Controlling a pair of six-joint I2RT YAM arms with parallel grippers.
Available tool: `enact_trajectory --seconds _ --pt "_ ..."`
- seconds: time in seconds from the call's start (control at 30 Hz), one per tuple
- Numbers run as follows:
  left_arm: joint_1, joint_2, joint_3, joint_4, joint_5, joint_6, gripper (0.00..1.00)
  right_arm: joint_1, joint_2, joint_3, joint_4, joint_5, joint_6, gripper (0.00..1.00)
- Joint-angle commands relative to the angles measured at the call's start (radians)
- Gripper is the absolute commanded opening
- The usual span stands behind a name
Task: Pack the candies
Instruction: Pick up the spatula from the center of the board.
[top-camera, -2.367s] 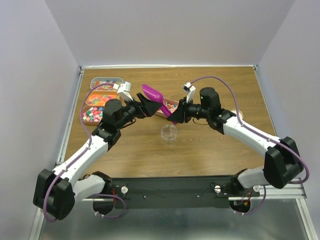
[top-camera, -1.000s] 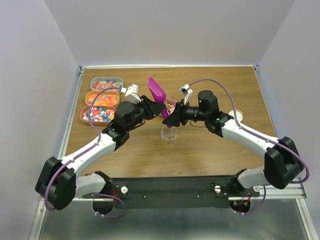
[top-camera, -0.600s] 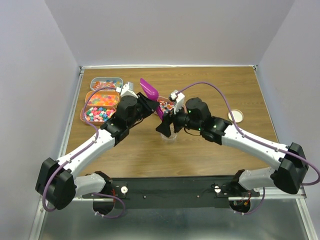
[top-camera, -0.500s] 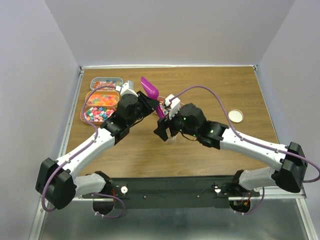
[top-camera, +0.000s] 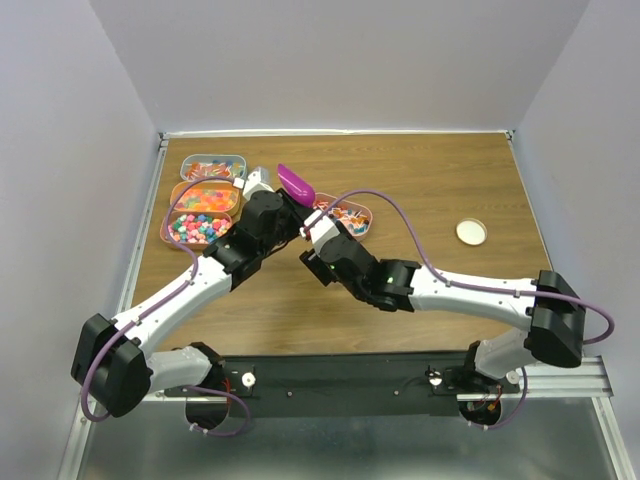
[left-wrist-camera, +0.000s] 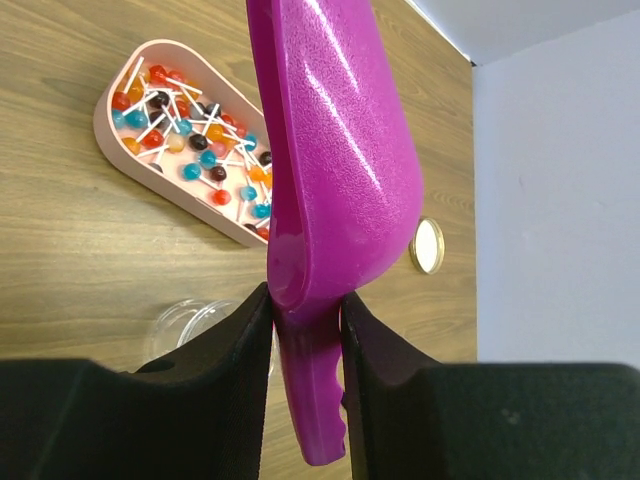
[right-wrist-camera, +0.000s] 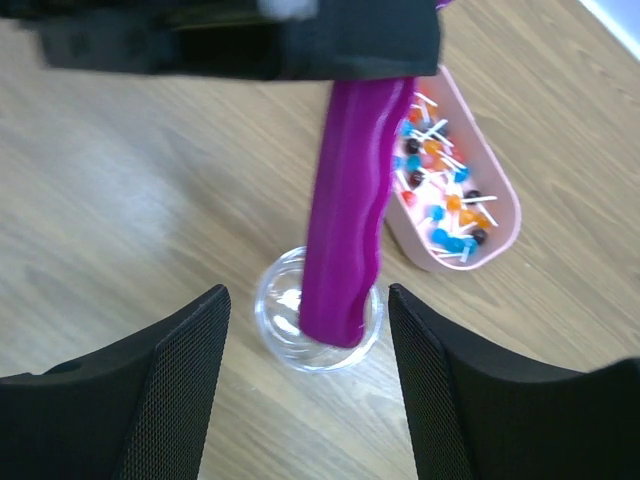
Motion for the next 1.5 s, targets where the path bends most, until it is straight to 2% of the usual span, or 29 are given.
enact_trajectory --seconds 0.0,0.2,0.3,0.6,0.77,0.87,0.97,1.0,1.07,1.1,1.2,1.27,1.4,1.47 --pt "-0.018 -0.012 0.013 0.012 -0.036 -0.028 0.0 0.004 0.021 0.005 0.045 0.129 -0.028 0.7" --pt "-0.026 -0.012 0.005 0.012 -0.036 -0.028 0.0 0.006 0.036 -0.005 0.087 0.15 -0.058 0.68" --pt "-0.029 -0.015 0.007 0.01 -0.038 -0.03 0.0 0.006 0.049 -0.003 0.095 0.146 -0.069 0.63" --pt "-0.03 -0.013 0.013 0.01 -0.022 -0.014 0.0 0.004 0.084 -0.009 0.116 0.161 -0.098 0.33" --pt "-0.032 -0.036 0.01 0.01 -0.03 -0.003 0.0 0.006 0.076 -0.025 0.121 0.16 -0.095 0.08" --pt "-0.03 -0.076 0.01 0.01 -0.067 0.004 0.16 0.006 0.053 -0.037 0.119 0.149 -0.078 0.01" --pt "-0.027 -0.124 0.019 0.009 -0.102 0.032 0.39 0.006 0.023 -0.048 0.119 0.12 -0.063 0.01" --pt "-0.023 -0.147 0.021 0.009 -0.108 0.039 0.52 0.004 0.016 -0.048 0.119 0.106 -0.059 0.01" --pt "-0.014 -0.168 0.025 0.013 -0.116 0.07 0.64 0.001 0.003 -0.051 0.116 0.089 -0.045 0.01" --pt "-0.006 -0.185 0.027 0.015 -0.116 0.084 0.73 -0.008 -0.002 -0.049 0.113 0.049 -0.037 0.01" --pt "0.037 -0.219 0.019 0.038 -0.078 0.139 0.82 -0.052 -0.023 -0.045 0.093 -0.067 0.004 0.01" --pt "0.092 -0.236 0.002 0.076 -0.01 0.199 0.83 -0.089 -0.045 -0.044 0.079 -0.153 0.069 0.01" --pt "0.206 -0.291 -0.041 0.137 0.114 0.276 0.84 -0.242 -0.098 -0.055 0.073 -0.47 0.165 0.01" --pt "0.262 -0.311 -0.073 0.166 0.166 0.293 0.84 -0.285 -0.117 -0.058 0.073 -0.534 0.202 0.01"
